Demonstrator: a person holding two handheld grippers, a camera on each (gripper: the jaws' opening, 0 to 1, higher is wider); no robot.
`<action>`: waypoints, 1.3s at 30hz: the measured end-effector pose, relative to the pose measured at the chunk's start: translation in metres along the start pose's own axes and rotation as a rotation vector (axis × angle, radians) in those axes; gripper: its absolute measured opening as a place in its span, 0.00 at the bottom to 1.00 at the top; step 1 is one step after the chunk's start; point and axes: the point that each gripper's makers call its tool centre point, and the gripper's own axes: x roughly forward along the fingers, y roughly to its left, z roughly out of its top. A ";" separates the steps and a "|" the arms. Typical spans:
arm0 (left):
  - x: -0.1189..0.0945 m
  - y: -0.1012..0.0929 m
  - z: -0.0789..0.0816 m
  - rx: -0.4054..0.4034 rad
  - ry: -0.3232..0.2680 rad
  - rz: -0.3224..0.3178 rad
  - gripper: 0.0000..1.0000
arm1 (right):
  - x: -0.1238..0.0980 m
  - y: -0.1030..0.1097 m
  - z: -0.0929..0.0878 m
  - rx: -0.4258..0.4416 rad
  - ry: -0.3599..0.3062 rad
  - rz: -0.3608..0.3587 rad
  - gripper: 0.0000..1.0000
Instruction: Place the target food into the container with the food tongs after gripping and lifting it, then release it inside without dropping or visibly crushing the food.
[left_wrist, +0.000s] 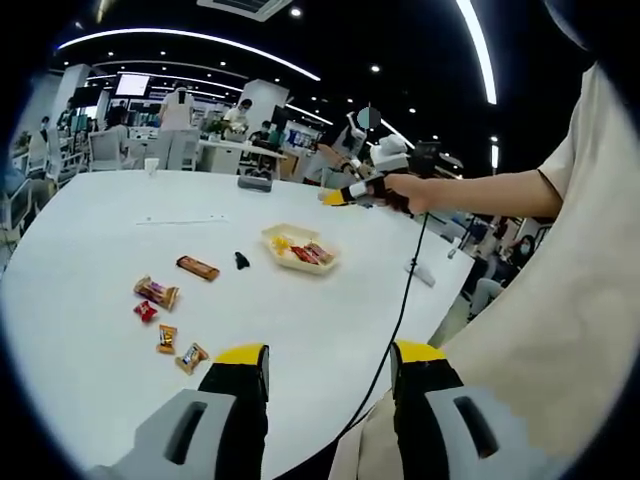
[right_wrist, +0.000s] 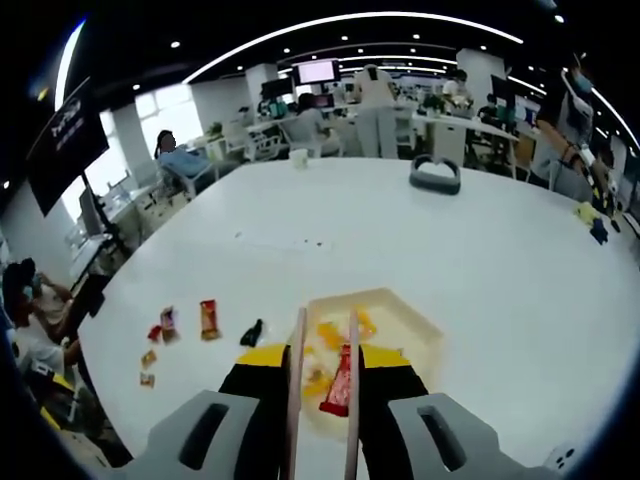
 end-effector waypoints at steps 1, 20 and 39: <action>0.000 0.000 0.000 -0.001 -0.001 0.000 0.48 | 0.001 0.001 -0.001 -0.001 0.002 0.002 0.25; -0.021 0.007 -0.010 -0.032 -0.016 0.053 0.48 | 0.027 0.059 -0.009 -0.034 0.038 0.100 0.25; -0.043 0.014 -0.017 -0.068 -0.042 0.120 0.48 | 0.051 0.130 -0.025 -0.092 0.095 0.214 0.26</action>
